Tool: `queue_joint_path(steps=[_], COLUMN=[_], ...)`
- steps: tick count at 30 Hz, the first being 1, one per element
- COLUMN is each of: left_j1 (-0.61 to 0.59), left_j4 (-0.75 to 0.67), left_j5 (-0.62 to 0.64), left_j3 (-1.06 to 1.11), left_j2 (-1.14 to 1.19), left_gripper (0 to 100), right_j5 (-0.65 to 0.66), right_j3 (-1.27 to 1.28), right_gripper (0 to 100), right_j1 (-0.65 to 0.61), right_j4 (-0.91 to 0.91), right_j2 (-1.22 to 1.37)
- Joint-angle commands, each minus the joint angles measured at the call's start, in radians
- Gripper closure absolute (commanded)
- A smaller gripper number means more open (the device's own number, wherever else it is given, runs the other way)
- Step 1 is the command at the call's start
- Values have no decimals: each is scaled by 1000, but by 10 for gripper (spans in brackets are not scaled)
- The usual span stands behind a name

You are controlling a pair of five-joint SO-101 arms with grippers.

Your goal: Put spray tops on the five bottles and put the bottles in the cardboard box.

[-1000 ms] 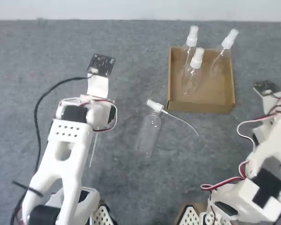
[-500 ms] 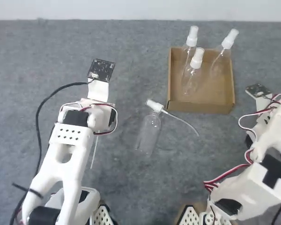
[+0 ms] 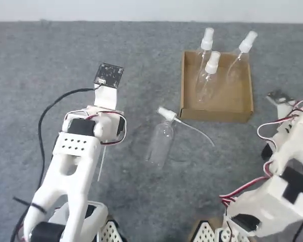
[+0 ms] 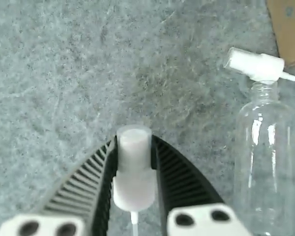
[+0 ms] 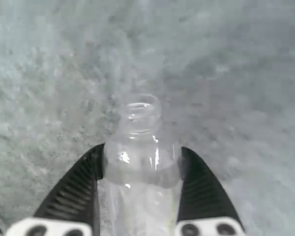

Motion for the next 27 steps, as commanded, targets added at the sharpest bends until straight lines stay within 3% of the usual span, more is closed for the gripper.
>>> queue_joint_path(steps=[1, 6, 10, 16, 20, 27], left_j1=[2, -9, -29, -29, -29, -29], left_j4=[-18, -17, 43, 190, 235, 187], left_j5=[11, 11, 12, 14, 29, 184], left_j3=[-94, -87, -116, -337, -513, -654], left_j2=[-80, -250, -413, -512, -512, -512], left_gripper=[989, 990, 990, 990, 990, 990], right_j5=[-141, -315, -466, -671, -697, -689], right_j3=[-12, 123, 209, 270, 364, 532], right_gripper=[994, 994, 994, 993, 993, 993], right_j1=[-82, -309, -584, -1004, -1148, -1276], right_j4=[25, 22, 22, -76, -225, -506], right_j2=[-246, -578, -806, -889, -865, -862])
